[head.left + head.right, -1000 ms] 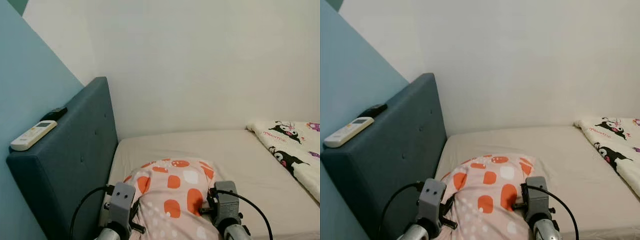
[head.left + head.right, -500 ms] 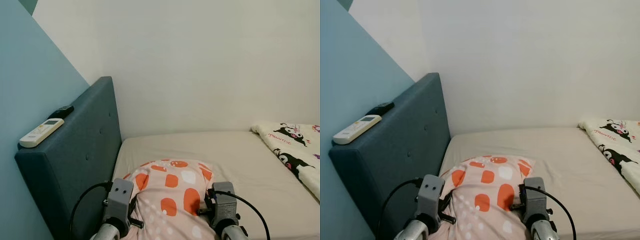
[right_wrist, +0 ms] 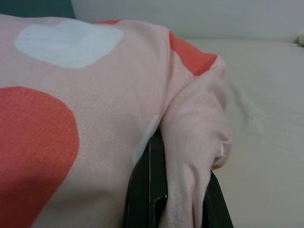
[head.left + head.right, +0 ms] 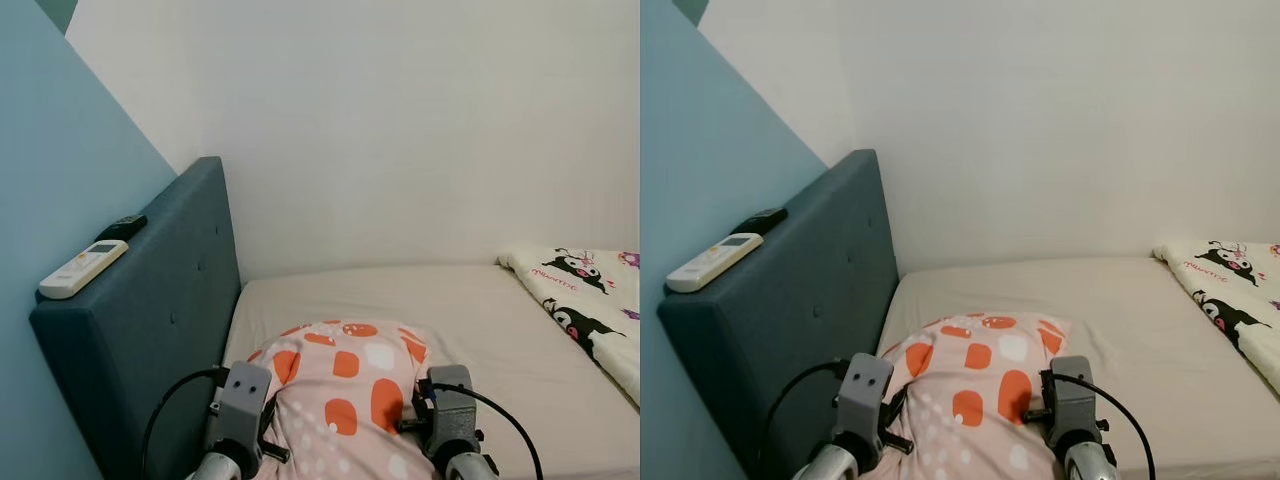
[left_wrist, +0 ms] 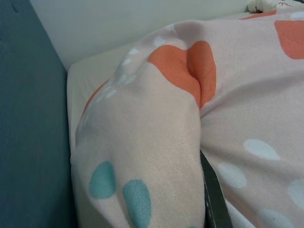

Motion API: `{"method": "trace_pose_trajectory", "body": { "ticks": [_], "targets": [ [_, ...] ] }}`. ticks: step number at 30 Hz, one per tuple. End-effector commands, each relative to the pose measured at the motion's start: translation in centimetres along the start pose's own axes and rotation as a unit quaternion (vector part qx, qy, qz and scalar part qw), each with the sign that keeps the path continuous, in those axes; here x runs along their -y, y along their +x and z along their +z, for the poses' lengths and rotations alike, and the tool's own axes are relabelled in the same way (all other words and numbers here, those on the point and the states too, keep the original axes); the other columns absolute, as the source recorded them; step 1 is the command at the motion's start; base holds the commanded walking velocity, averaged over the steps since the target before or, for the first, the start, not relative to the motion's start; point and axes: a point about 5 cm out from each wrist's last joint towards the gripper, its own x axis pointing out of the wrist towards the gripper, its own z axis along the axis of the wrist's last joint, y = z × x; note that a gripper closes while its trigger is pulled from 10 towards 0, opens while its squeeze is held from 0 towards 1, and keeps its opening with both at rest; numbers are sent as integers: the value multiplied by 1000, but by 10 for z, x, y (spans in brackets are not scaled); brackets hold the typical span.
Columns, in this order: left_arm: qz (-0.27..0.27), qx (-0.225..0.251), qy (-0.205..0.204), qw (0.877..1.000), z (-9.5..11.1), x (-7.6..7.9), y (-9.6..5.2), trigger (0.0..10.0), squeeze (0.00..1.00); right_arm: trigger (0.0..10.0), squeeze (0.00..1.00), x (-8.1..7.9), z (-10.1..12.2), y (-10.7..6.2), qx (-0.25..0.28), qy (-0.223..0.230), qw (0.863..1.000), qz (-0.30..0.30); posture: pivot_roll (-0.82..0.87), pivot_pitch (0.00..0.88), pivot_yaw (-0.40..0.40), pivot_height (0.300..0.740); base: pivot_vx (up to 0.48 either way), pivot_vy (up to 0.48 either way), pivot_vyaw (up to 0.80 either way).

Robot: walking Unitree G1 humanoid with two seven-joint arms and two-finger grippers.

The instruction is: Clean up the room

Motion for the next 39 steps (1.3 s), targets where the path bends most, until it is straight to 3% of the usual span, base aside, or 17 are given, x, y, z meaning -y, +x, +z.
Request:
{"method": "trace_pose_trajectory", "body": {
  "ticks": [1,39],
  "targets": [
    [-6,31,7,999,10,2,1,10000,0,10000,0,-3,1,0,5,-1,1000,5,-89,41,27,740,352,0,0],
    [-1,36,-9,999,9,-1,-1,10000,0,10000,0,-2,3,1,7,-8,1000,10,-91,47,22,740,327,0,0]
  ]
}}
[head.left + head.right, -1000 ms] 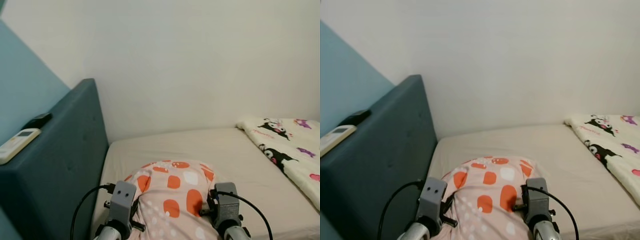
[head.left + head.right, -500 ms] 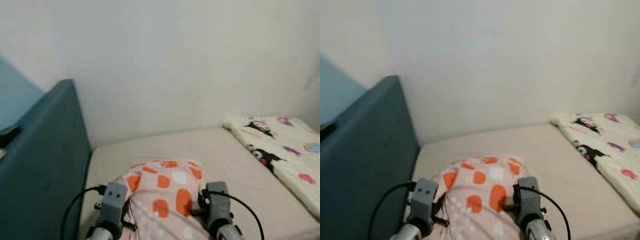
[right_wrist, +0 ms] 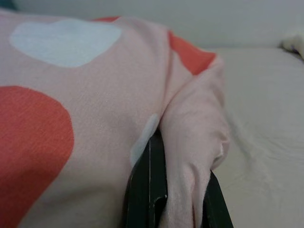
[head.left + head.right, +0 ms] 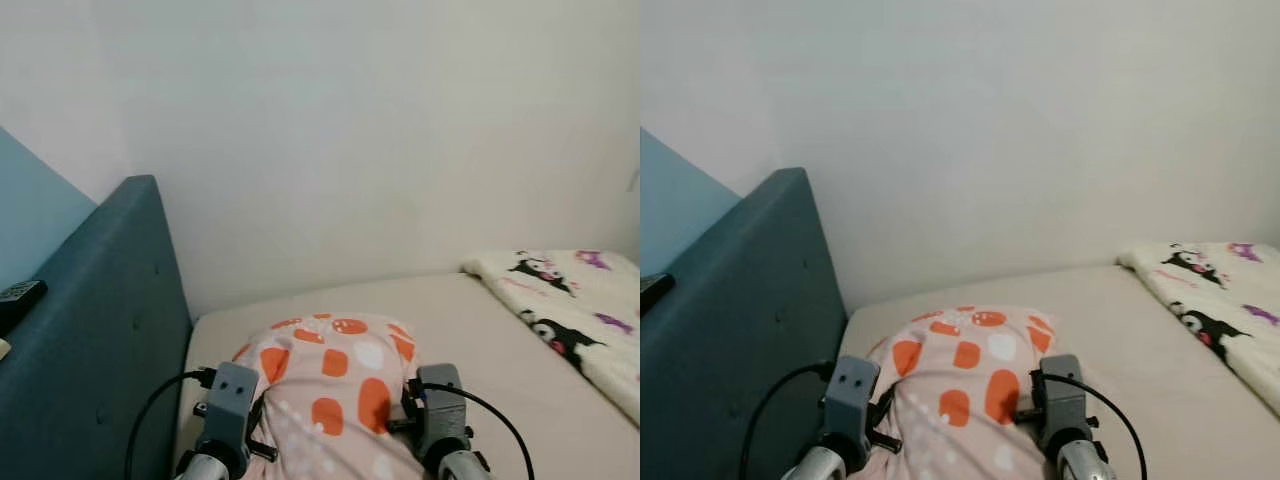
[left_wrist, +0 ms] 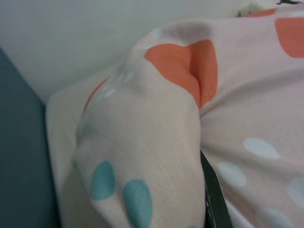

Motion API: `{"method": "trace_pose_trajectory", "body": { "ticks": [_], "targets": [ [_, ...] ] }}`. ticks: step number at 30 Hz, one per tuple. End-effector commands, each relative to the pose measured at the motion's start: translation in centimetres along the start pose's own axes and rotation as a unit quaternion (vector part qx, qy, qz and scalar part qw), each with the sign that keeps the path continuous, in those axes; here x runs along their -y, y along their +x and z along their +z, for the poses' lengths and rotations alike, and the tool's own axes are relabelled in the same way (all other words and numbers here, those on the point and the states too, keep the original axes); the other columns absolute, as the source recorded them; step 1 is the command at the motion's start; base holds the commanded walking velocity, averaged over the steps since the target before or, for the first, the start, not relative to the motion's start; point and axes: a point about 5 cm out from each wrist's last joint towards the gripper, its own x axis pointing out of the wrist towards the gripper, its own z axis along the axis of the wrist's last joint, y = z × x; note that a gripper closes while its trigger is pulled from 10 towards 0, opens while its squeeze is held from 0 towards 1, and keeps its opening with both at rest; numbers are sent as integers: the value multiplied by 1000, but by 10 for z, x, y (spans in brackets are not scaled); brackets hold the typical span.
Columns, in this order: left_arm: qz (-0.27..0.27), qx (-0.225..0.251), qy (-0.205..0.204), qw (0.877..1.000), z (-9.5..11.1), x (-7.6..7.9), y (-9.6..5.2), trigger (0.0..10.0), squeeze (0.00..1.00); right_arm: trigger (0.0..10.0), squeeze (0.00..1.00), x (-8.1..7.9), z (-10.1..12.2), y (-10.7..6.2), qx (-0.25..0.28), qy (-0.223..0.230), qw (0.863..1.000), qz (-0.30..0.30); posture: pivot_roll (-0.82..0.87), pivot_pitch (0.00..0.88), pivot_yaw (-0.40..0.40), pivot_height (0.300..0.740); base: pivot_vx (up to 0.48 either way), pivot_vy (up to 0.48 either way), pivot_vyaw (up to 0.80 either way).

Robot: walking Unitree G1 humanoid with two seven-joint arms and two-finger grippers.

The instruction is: Clean up the room

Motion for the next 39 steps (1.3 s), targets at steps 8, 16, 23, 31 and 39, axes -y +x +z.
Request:
{"method": "trace_pose_trajectory", "body": {
  "ticks": [8,16,23,31,39],
  "targets": [
    [-7,29,4,1000,9,1,2,10000,0,10000,0,-2,2,1,8,3,1000,2,-91,50,24,740,0,0,0],
    [-13,30,5,999,10,1,3,10000,0,10000,0,-1,1,0,6,4,1000,0,-91,51,25,740,0,0,0],
    [-26,23,9,999,8,2,3,10000,0,10000,0,-1,1,0,4,9,1000,-5,-89,53,30,740,0,0,0],
    [-30,22,11,999,8,2,3,10000,0,10000,0,-1,0,-1,4,13,1000,-8,-87,53,34,740,0,0,0],
    [-30,16,13,999,7,0,3,10000,0,10000,0,-2,-1,-2,2,18,1000,-8,-86,51,35,740,0,0,0]
  ]
}}
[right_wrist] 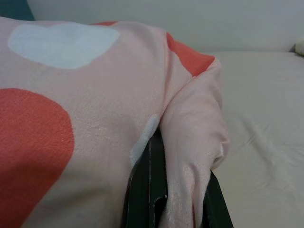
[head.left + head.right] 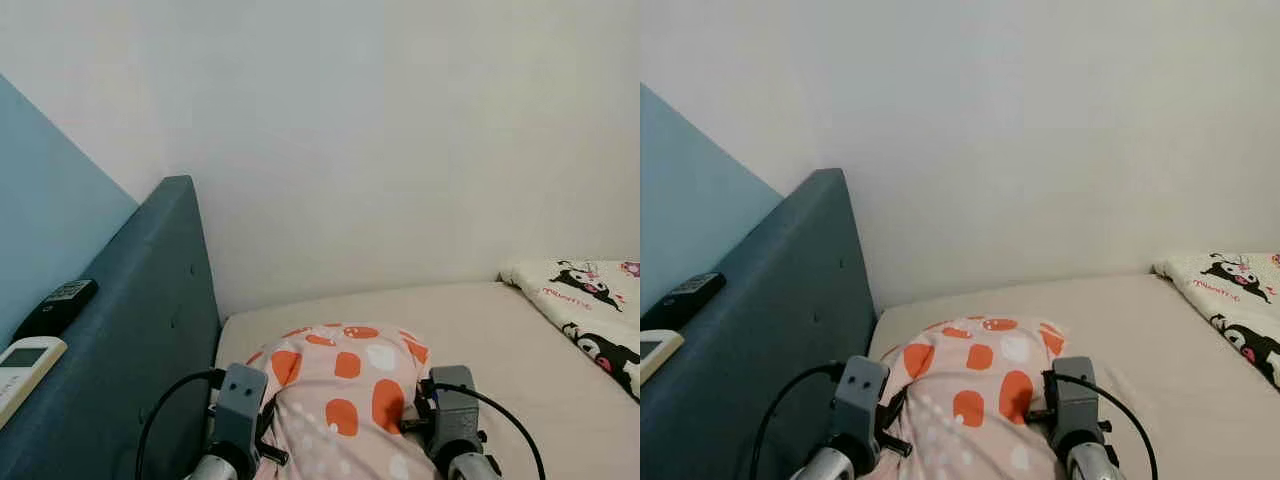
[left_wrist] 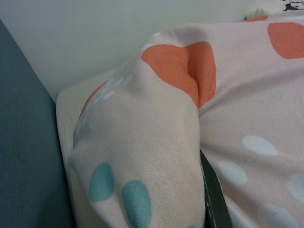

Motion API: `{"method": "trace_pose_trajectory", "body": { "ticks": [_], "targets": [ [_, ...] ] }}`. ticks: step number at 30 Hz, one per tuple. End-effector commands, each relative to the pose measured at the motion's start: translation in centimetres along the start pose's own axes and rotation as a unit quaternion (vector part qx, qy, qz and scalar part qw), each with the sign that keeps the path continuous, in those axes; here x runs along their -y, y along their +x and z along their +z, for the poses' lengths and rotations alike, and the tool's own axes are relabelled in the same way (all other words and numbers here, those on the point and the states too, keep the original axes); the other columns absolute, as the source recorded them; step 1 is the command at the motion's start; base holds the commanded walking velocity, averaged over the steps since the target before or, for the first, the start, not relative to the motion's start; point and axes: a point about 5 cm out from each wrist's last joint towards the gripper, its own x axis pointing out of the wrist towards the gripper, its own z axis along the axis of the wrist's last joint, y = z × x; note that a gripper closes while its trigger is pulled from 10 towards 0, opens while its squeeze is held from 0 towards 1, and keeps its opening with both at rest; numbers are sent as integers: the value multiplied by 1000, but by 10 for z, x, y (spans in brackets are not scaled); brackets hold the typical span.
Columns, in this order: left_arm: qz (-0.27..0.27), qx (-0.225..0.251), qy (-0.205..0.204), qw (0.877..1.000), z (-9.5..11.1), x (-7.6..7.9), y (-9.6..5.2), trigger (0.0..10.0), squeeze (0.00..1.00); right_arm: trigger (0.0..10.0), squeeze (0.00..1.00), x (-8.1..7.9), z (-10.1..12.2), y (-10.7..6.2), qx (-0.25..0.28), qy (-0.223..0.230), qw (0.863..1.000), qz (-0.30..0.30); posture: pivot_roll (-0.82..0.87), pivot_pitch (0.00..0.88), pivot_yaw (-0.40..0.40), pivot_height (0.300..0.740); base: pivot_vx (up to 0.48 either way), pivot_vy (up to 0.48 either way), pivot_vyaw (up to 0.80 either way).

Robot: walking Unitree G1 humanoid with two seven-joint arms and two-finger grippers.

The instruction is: Clean up the room

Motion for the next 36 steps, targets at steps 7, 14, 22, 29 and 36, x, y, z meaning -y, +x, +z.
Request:
{"method": "trace_pose_trajectory", "body": {
  "ticks": [7,14,22,29,36],
  "targets": [
    [-7,13,1,1000,6,-1,2,10000,0,10000,0,-5,0,-1,3,9,1000,5,-85,48,39,740,0,0,0],
    [-7,13,-2,1000,6,-2,1,10000,0,10000,0,-6,-1,-2,3,11,1000,6,-80,42,38,740,-167,0,0],
    [-8,13,-1,1000,6,-3,0,10000,0,10000,0,-8,-1,-1,3,13,1000,6,-78,37,43,740,-275,0,0],
    [-12,12,1,1000,7,-2,0,10000,0,10000,0,-7,-1,-2,3,14,1000,4,-76,37,47,740,-140,0,0],
    [-17,12,7,1000,7,-2,0,10000,0,10000,0,-7,-2,-3,2,18,1000,0,-74,41,52,740,0,0,0]
  ]
}}
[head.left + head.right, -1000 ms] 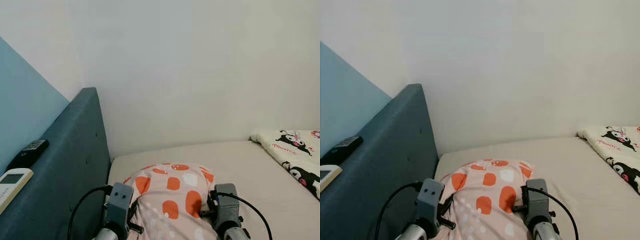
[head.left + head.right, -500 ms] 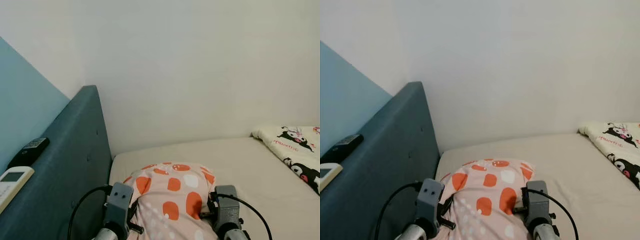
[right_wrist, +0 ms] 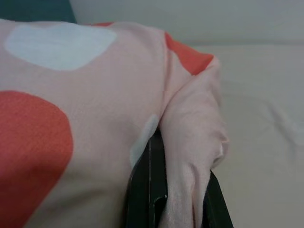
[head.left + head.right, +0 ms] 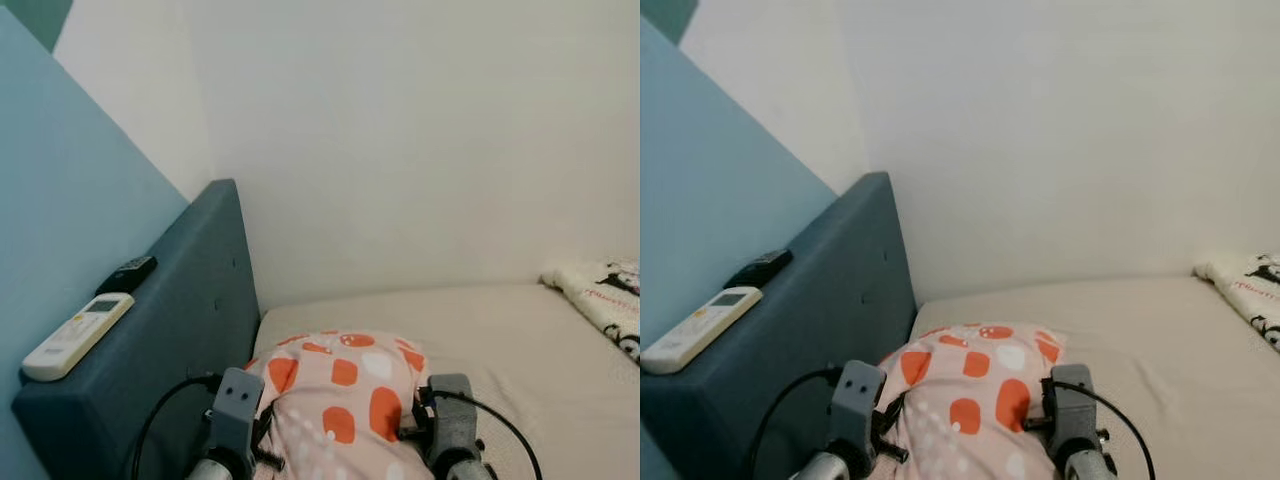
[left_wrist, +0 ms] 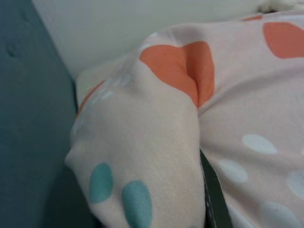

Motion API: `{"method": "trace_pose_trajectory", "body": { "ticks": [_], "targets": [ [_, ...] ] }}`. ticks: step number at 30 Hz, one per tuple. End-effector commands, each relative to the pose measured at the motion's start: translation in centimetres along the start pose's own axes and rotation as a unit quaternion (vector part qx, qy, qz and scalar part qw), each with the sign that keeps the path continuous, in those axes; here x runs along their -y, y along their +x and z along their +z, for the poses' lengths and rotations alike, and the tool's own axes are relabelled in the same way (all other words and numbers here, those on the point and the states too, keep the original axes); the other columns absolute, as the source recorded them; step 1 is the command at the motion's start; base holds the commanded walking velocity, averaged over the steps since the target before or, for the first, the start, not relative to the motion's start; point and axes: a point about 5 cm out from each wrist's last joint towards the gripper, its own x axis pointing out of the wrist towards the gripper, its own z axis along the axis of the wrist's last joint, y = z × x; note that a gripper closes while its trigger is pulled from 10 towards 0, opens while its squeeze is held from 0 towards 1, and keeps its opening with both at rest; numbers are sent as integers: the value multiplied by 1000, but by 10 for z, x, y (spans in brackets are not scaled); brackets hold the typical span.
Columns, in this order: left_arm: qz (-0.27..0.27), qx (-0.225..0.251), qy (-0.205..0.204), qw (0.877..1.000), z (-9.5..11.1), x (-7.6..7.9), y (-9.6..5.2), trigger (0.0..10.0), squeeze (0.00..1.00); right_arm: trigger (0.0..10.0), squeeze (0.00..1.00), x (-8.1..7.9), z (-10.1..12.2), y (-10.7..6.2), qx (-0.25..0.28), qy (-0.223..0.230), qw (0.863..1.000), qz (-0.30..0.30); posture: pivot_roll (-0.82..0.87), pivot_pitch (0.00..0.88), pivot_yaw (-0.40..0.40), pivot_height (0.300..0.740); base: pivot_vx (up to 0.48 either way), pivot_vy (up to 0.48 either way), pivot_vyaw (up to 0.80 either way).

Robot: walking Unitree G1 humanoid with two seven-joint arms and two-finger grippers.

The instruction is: Clean up the room

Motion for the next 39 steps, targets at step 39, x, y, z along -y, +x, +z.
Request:
{"method": "trace_pose_trajectory", "body": {
  "ticks": [39],
  "targets": [
    [13,-6,34,999,6,-1,9,10000,0,10000,0,12,11,4,15,-8,999,-27,-85,63,58,740,0,-77,0]
  ]
}}
